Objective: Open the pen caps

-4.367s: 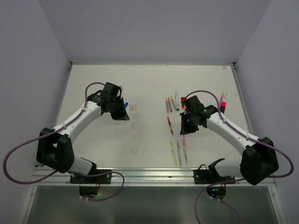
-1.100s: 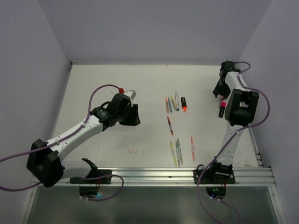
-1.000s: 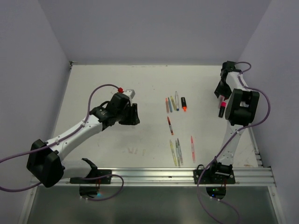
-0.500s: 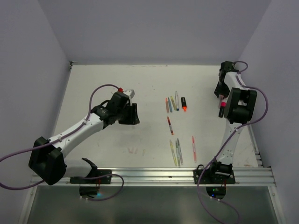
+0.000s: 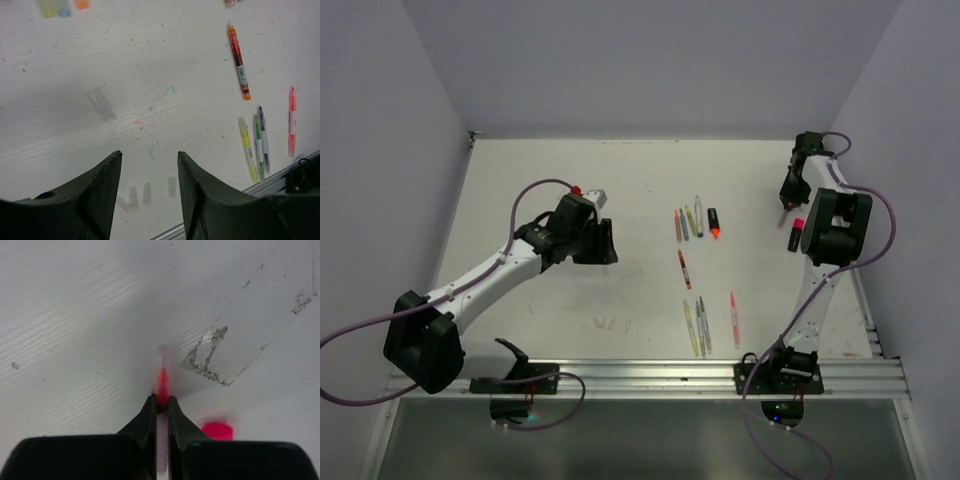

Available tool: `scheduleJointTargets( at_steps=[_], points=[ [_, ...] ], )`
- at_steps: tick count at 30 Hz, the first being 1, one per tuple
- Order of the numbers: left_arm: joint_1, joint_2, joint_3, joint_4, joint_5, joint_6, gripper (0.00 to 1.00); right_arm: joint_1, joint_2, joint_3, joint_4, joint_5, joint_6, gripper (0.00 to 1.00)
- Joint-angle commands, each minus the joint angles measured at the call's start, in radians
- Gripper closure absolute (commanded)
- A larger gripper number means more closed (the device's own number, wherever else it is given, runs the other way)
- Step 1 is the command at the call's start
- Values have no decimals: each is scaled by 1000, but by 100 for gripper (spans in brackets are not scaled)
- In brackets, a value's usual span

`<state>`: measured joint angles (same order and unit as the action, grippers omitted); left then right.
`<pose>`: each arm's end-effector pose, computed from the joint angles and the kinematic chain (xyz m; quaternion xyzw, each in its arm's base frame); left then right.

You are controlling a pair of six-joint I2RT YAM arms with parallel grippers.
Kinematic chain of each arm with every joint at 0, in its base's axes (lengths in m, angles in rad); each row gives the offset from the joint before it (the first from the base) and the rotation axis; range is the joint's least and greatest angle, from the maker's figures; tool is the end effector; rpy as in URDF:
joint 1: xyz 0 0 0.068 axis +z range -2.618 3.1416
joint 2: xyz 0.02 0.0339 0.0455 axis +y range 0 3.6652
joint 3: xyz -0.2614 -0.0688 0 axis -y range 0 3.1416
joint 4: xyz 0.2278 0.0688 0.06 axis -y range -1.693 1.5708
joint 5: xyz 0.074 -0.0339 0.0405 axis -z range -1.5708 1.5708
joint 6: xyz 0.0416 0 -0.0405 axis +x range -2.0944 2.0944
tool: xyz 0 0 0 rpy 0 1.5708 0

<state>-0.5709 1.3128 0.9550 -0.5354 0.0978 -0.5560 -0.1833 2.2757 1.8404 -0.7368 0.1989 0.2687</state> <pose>0.2166 -0.1439 0.2528 0.0233 0.9419 -0.2163 0.2560 0.4565 -0.0930 0.1652 0.2377 0.9461 -0.0888 0.2010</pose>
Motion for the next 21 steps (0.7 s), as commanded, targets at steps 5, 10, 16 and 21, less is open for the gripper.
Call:
scheduleJointTargets(
  at_steps=[5, 10, 16, 21],
  points=[
    [37, 29, 151, -44, 34, 10, 46, 74, -22, 77, -58, -70, 26, 100],
    [110, 55, 234, -90, 117, -22, 46, 226, -194, 33, -50, -114, 73, 100],
    [134, 111, 330, -58, 239, -88, 46, 421, -415, -152, -64, -328, 106, 100],
    [134, 120, 305, 81, 367, -162, 45, 568, -651, -404, 88, -655, 104, 100]
  ],
)
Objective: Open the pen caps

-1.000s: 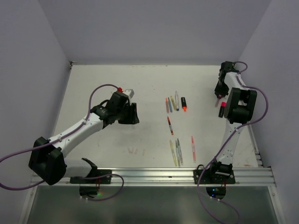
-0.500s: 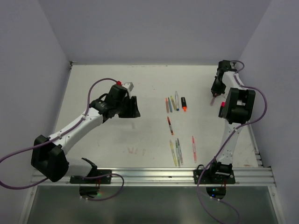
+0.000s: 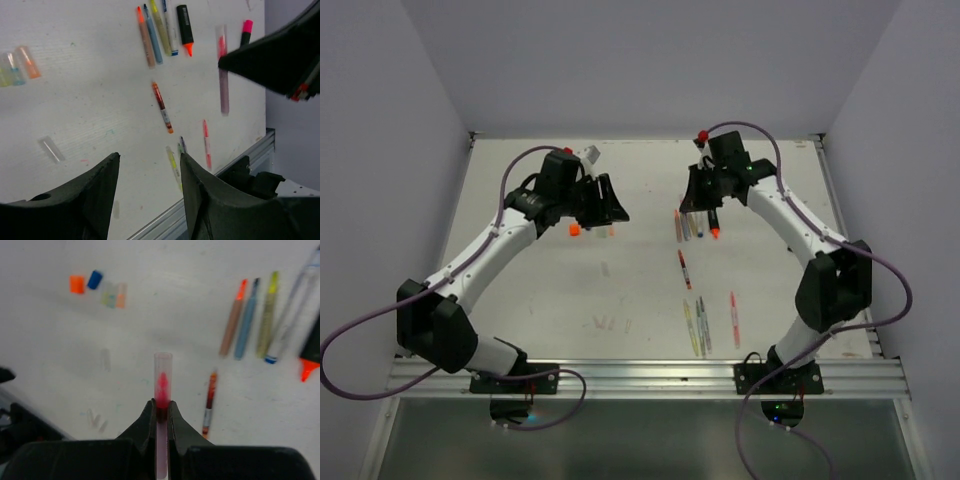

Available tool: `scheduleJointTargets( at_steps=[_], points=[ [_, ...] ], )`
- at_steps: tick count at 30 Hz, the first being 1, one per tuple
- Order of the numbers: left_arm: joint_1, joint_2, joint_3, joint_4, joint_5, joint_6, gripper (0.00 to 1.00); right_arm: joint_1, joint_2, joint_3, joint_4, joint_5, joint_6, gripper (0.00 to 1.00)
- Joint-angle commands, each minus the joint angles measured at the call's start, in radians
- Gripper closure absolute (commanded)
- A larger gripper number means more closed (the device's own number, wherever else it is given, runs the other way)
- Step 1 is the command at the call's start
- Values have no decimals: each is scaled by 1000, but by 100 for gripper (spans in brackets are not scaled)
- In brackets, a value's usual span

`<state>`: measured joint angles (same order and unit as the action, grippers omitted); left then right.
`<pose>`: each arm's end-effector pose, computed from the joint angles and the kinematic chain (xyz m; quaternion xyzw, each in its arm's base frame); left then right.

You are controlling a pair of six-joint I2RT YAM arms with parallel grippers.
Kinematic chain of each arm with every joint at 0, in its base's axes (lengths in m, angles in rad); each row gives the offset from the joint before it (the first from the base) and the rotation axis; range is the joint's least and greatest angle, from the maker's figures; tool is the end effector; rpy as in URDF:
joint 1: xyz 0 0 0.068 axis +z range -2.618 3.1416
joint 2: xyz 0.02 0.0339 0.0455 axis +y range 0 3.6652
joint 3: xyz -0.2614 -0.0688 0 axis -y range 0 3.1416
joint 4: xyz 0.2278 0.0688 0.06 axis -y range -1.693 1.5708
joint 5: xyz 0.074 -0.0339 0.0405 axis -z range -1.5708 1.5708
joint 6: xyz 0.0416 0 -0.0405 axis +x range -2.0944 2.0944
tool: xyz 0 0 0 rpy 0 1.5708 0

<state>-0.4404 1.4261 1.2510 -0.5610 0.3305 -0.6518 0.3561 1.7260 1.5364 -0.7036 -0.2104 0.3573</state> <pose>0.2666 -0.1406 0.3155 -0.0288 0.9037 -0.3362 0.2636 0.3413 0.1362 0.2984 -0.0343 0.9380 0.2082 0.2751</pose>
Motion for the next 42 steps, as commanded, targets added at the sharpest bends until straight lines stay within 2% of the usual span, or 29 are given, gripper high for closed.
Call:
scheduleJointTargets(
  at_steps=[1, 7, 10, 18, 34, 40, 42],
  points=[
    [3, 10, 2, 127, 156, -80, 45, 43, -126, -155, 62, -298, 8, 100],
    [-1, -1, -93, 295, 275, -213, 42, 72, -294, -364, 190, -564, -6, 100],
    [-26, 5, -104, 345, 308, -244, 40, 72, -322, -410, 214, -598, -4, 100],
    [-107, 63, 10, 176, 200, -178, 39, 73, -352, -426, 276, -624, 51, 100],
    [-141, 106, 21, 148, 160, -218, 40, 76, -353, -427, 345, -632, 115, 100],
    [-158, 131, 51, 128, 134, -256, 44, 89, -353, -438, 381, -616, 144, 100],
    [-161, 132, 56, 130, 130, -276, 50, 95, -353, -441, 392, -597, 158, 100]
  ],
)
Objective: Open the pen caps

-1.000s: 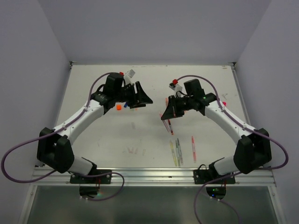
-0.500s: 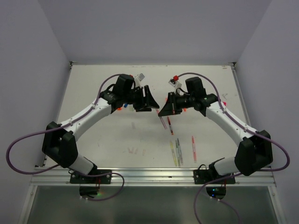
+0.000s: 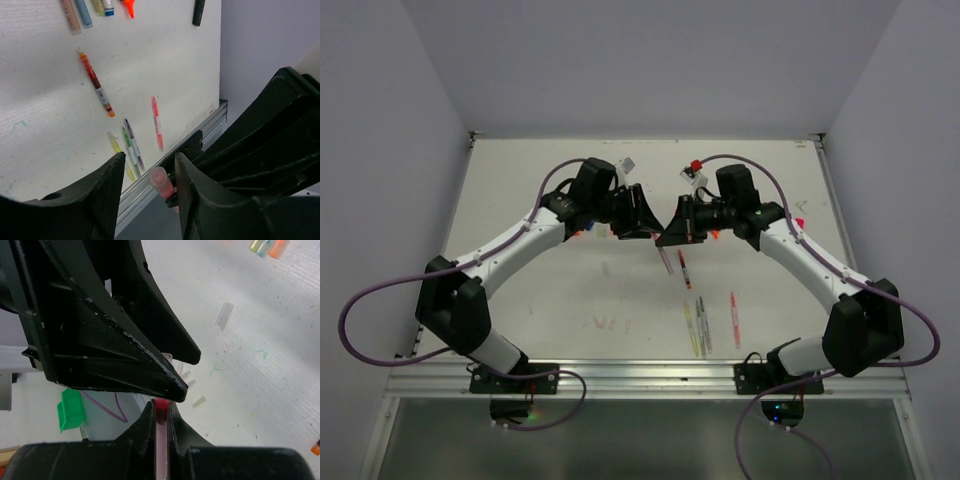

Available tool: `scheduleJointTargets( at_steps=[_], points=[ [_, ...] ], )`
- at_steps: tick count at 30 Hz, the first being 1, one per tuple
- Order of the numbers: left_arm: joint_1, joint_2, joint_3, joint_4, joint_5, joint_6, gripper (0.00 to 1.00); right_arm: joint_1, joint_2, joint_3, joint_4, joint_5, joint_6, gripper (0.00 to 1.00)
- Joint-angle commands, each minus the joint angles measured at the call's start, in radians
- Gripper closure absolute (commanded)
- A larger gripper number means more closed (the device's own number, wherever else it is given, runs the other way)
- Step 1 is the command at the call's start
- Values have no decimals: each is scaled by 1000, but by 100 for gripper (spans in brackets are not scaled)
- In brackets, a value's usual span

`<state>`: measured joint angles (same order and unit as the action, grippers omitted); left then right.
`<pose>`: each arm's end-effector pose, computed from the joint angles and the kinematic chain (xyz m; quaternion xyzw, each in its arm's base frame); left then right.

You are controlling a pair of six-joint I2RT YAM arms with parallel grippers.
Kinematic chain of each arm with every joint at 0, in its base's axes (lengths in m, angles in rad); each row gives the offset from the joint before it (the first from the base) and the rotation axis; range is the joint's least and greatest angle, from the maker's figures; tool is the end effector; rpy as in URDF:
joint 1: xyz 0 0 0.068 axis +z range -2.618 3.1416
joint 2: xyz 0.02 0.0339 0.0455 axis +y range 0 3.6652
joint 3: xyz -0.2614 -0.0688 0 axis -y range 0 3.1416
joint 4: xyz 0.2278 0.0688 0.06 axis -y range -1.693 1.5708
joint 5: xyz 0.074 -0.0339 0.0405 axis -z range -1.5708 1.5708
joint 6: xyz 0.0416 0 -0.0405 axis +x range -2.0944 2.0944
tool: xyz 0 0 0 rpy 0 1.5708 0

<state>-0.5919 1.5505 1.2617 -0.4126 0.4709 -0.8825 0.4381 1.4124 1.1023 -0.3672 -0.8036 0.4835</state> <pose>0.2675 -0.2026 0.2958 -0.0305 0.8869 -0.4319 0.1610 0.2537 0.1519 0.2948 -0.1501 0.8337 0.4927 0.1993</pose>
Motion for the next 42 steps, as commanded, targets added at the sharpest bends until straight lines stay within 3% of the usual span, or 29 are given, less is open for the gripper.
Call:
scheduleJointTargets(
  at_steps=[1, 4, 7, 8, 10, 11, 14, 20, 30, 34, 35, 37, 42],
  points=[
    [-12, 13, 47, -17, -12, -53, 53, 14, -40, -9, 63, 0, 41, 100],
    [-19, 25, 50, -15, -2, -76, 65, 22, -40, -15, 93, 12, 66, 100],
    [-20, 28, 44, -5, 6, -88, 87, 28, -39, -16, 102, 27, 78, 100],
    [-22, 25, 42, -8, 3, -90, 100, 30, -40, -18, 99, 29, 79, 100],
    [-20, 19, 39, -12, -5, -90, 100, 31, -38, -13, 74, 37, 63, 99],
    [-20, 16, 38, -17, -6, -90, 100, 33, -39, -12, 39, 38, 49, 88],
    [-20, 8, 42, -32, -31, -88, 100, 33, -53, -24, 14, 41, 18, 71],
    [-19, 11, 54, -41, -55, -101, 100, 40, -56, -47, 14, 26, 10, 67],
    [-17, 49, 102, -49, -66, -127, 100, 73, -27, -58, 16, 18, -3, 69],
    [-17, 56, 116, -60, -63, -124, 100, 85, -17, -47, 4, 79, -6, 100],
    [-14, 60, 123, -72, -66, -122, 100, 93, -15, -35, -13, 96, -25, 100],
    [-8, 82, 149, -126, -101, -121, 100, 109, -18, -18, -97, 167, -58, 100],
    [87, 127, 198, -183, -140, -164, 100, 283, -35, 24, -283, 593, -193, 100]
  ],
)
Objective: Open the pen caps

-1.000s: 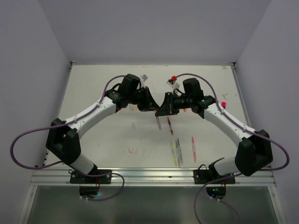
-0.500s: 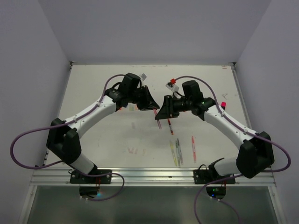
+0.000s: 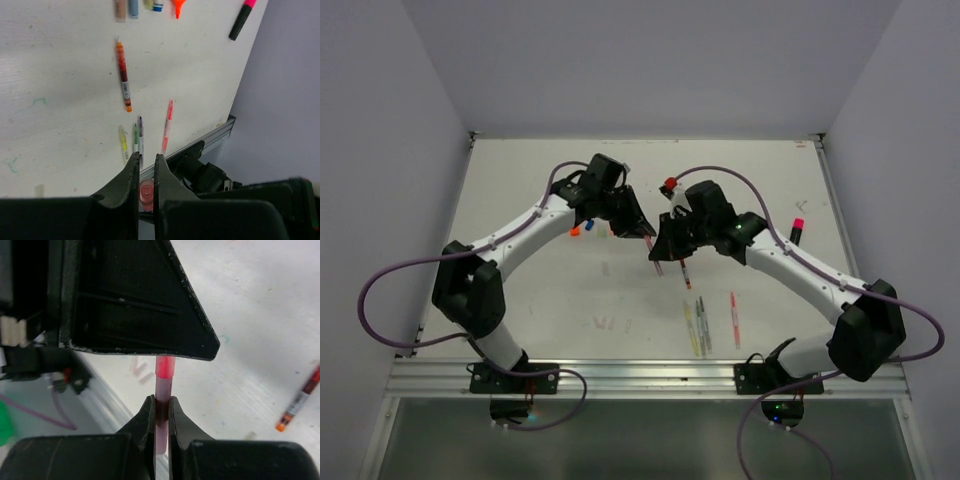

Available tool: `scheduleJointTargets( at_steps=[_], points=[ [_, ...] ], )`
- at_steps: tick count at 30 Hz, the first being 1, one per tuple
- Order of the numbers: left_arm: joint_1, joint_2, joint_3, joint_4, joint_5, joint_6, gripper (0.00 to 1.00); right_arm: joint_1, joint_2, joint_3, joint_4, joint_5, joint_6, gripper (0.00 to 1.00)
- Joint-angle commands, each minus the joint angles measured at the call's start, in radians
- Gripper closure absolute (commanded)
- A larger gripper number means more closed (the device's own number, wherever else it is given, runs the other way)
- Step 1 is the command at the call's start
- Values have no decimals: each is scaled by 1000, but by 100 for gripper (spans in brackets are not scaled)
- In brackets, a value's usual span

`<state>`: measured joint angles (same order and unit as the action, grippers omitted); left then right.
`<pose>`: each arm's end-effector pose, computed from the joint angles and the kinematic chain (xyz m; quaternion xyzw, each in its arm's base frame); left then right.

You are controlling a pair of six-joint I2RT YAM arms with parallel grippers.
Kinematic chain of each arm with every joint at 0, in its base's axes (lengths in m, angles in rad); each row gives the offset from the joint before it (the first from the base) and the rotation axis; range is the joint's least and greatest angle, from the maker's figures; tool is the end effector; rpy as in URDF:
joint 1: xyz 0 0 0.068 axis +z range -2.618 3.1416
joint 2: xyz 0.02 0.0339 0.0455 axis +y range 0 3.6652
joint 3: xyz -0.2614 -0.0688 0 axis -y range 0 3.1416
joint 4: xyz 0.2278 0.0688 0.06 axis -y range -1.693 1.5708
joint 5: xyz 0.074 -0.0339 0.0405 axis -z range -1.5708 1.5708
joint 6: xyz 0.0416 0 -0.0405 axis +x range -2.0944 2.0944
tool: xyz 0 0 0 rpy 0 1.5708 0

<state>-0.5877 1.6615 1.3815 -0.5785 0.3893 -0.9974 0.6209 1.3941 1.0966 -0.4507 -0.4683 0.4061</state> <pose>0.2848 -0.2087 0.2834 -0.1210 0.9140 -0.3709 0.1110 0.2257 0.1845 0.2858 -0.1878 0.8765 0.3763 0.2343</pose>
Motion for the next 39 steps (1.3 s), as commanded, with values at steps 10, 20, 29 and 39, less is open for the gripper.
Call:
scheduleJointTargets(
  at_steps=[10, 20, 29, 39],
  points=[
    [175, 97, 185, -58, -129, 33, 100, 154, 14, 46, -226, 322, -89, 100],
    [169, -5, 44, -92, -164, 181, 100, -87, 409, 311, -171, 264, -79, 100],
    [144, -31, 19, -132, -202, 256, 100, -115, 666, 598, -230, 410, -130, 100],
    [144, -6, 28, -165, -231, 313, 100, -124, 756, 626, -186, 533, -118, 100]
  ],
)
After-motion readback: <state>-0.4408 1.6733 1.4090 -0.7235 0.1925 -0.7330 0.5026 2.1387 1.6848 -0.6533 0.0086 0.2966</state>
